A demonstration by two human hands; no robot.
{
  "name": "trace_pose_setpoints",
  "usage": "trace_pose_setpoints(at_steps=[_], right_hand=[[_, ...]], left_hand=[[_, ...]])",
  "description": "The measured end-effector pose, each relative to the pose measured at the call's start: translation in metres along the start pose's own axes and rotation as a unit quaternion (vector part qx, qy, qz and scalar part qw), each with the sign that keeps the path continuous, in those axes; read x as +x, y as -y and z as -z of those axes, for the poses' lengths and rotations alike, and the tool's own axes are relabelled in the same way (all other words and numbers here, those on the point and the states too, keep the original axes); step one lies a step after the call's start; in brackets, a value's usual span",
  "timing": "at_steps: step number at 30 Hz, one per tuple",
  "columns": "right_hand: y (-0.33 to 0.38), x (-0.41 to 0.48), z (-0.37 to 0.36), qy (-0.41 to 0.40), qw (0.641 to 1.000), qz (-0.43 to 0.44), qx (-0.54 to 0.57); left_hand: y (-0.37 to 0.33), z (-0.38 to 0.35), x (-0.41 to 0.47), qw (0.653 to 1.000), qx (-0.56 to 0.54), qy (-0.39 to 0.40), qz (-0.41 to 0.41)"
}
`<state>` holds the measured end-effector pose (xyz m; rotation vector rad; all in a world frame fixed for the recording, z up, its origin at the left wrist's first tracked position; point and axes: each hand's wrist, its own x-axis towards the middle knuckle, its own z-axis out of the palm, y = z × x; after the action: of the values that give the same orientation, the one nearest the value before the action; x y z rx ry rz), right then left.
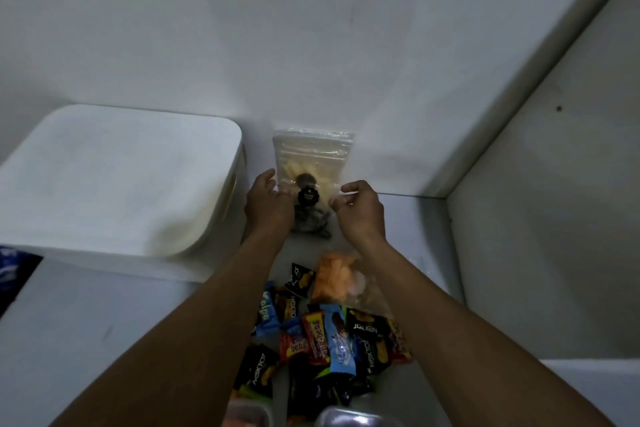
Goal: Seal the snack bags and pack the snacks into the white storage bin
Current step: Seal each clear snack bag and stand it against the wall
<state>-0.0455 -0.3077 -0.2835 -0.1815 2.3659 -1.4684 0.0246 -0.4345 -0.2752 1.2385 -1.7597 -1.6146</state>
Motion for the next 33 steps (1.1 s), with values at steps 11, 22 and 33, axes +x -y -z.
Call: trace_pose_setpoints(at_steps=[11,22,33], right_hand=[[-0.007,-0.04,0.064,0.079,0.975,0.009,-0.206],[-0.055,-0.054,0.081,0.089,0.96,-0.031,-0.265],[0.012,-0.08,0.078,0.125,0.98,-0.095,0.123]], left_hand=[[0.029,-0.004,-0.075,0.914,0.294,0.248,-0.127],[0.065,-0.013,-0.089,0.808,0.446,0.329,-0.2],[0.027,0.031,-0.112,0.814,0.4,0.31,-0.285]])
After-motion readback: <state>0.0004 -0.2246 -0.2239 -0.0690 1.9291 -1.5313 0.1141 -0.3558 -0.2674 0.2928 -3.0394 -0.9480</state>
